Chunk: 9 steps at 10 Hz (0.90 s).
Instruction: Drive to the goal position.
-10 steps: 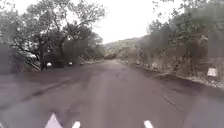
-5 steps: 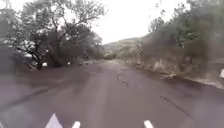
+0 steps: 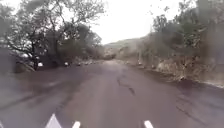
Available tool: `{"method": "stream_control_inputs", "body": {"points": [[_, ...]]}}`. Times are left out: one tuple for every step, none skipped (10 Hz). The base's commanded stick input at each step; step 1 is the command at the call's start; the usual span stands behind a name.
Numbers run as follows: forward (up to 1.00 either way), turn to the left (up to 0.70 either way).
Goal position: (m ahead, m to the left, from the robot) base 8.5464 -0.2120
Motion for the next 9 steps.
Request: {"method": "stream_control_inputs", "body": {"points": [[1.00,0.00],[1.00,0.00],[1.00,0.00],[1.00,0.00],[1.00,0.00],[1.00,0.00],[1.00,0.00],[1.00,0.00],[1.00,0.00]]}}
